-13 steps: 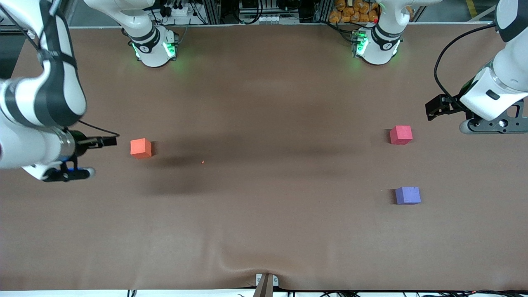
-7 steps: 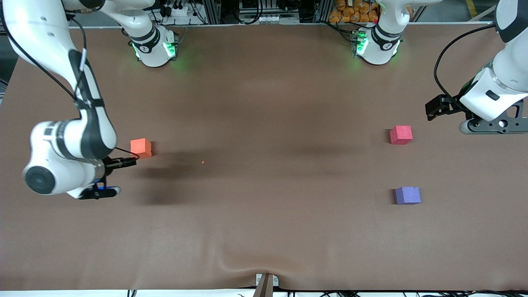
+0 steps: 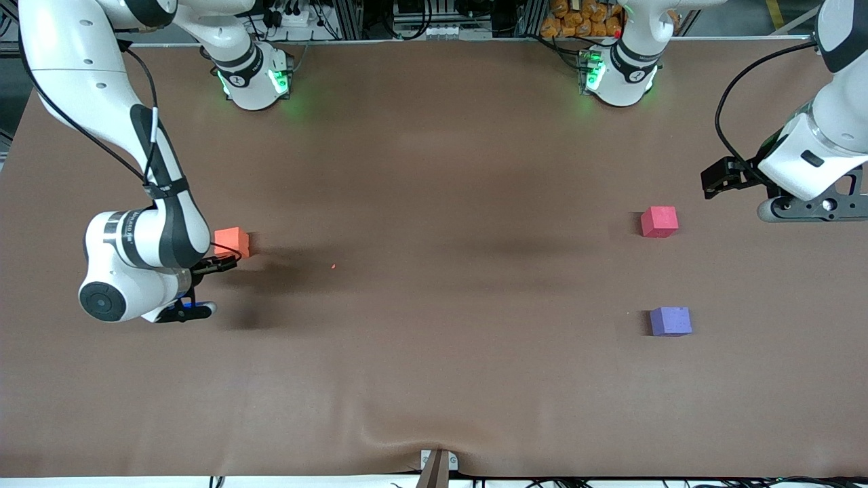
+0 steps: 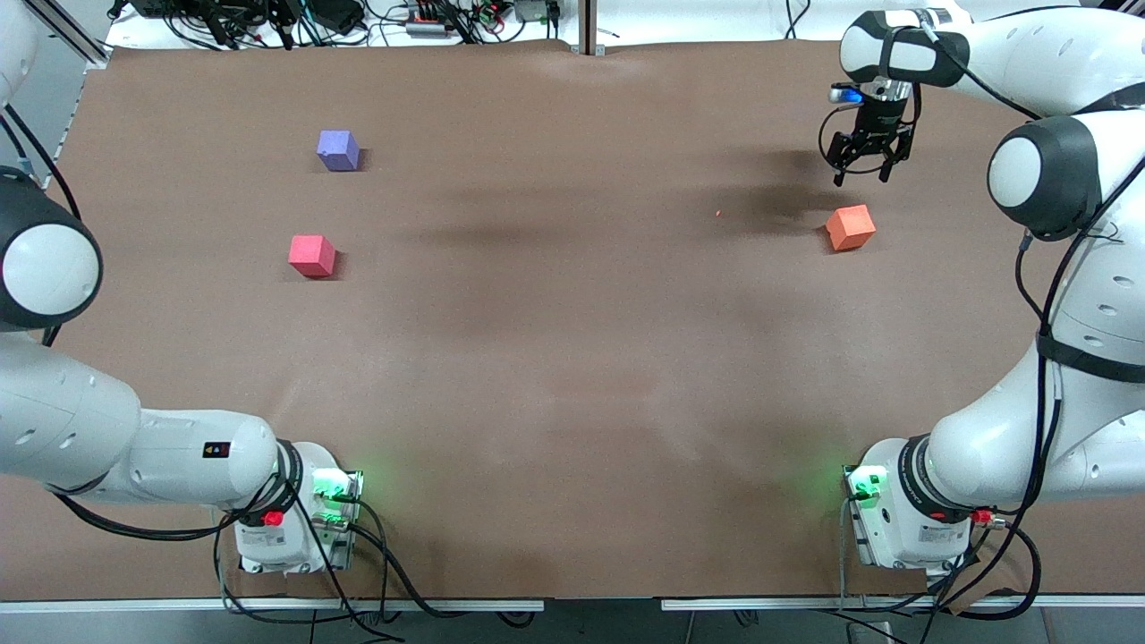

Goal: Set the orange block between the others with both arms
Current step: 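Reach the right gripper down to the orange cube, then close the right gripper on the orange cube and lift it, then carry the orange cube to mid-table and release it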

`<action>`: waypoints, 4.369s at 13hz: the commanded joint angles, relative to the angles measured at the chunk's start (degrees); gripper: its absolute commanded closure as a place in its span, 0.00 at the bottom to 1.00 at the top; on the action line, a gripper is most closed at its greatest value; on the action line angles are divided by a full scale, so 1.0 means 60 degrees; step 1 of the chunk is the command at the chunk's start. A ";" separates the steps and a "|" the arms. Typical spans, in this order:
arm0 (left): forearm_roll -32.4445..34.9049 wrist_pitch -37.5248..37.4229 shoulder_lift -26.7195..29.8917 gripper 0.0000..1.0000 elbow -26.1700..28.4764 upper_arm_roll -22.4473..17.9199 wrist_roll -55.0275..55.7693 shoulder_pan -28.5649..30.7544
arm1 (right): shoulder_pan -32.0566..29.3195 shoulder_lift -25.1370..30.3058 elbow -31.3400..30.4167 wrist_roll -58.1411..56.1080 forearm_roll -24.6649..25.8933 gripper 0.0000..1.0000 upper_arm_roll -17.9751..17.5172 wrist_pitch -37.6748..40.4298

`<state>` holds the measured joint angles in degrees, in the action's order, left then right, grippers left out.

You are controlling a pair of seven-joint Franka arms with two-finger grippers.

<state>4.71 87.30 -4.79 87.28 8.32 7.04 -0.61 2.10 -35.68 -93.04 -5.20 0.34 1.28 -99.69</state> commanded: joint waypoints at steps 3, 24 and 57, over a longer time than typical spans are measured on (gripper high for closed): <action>0.0137 -0.0063 -0.0008 0.00 -0.0029 0.0034 -0.0192 0.0073 | 0.0016 0.0103 -0.0650 -0.0144 0.0031 0.00 -0.0067 0.0004; 0.0137 -0.0078 -0.0110 0.00 0.0029 0.0034 -0.0177 0.0117 | 0.1229 0.0088 0.0404 0.0220 -0.0333 0.53 -0.0082 -0.0112; 0.0049 -0.0077 -0.0198 0.00 0.0015 0.0049 -0.0118 0.0131 | 0.6535 -0.0908 0.0595 0.4647 -0.7953 0.00 -0.0082 -0.3936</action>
<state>4.72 87.30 -6.02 87.72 8.39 7.04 -0.15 40.81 -40.95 -89.89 23.28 -45.98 0.30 -123.01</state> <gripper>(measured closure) 0.000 0.154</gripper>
